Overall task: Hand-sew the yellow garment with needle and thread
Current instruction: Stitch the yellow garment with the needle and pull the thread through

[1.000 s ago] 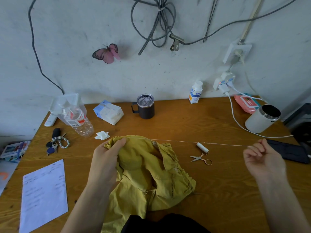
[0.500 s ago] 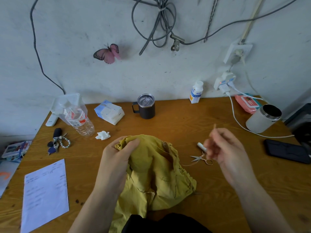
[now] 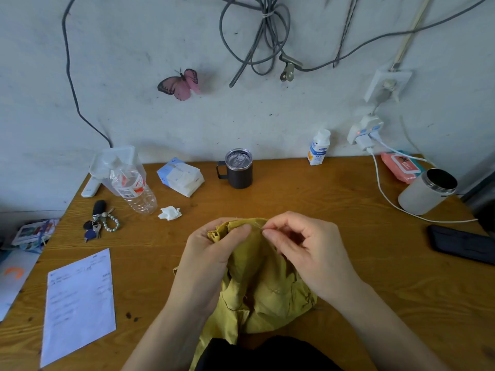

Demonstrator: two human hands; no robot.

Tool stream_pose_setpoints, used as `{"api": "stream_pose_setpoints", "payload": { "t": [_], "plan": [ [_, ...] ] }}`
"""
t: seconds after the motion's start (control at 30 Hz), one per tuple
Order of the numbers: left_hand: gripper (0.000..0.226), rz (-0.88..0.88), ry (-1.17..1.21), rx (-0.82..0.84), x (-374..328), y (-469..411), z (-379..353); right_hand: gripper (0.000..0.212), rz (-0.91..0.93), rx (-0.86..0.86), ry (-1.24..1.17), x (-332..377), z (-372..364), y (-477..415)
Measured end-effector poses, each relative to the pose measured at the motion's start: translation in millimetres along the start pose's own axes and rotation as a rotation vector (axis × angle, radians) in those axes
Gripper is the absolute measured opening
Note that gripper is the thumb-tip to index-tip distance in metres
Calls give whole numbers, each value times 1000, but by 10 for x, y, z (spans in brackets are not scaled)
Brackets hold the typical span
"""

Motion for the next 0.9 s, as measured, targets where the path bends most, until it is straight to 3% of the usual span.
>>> {"api": "stream_pose_setpoints", "payload": {
  "t": [0.63, 0.8, 0.9],
  "plan": [
    [14, -22, -110, -2, -21, -2, -9, 9, -82, 48, -29, -83, 19, -26],
    [15, -110, -270, -6, -59, 3, -9, 37, -256, 232, -137, -206, -27, -28],
    [18, -132, -321, -1, -74, 13, -20, 21, -299, 307, -167, -218, -32, -32]
  ]
}}
Point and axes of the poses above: each hand's wrist, its own y-axis away from the middle knuckle, its own z-axis out of the back of the hand, x = y × z, the point moved 5 cm from there along -y, towards the middle knuckle, and after that the axes turned 2 degrees about -x, right-handed, at the moved point
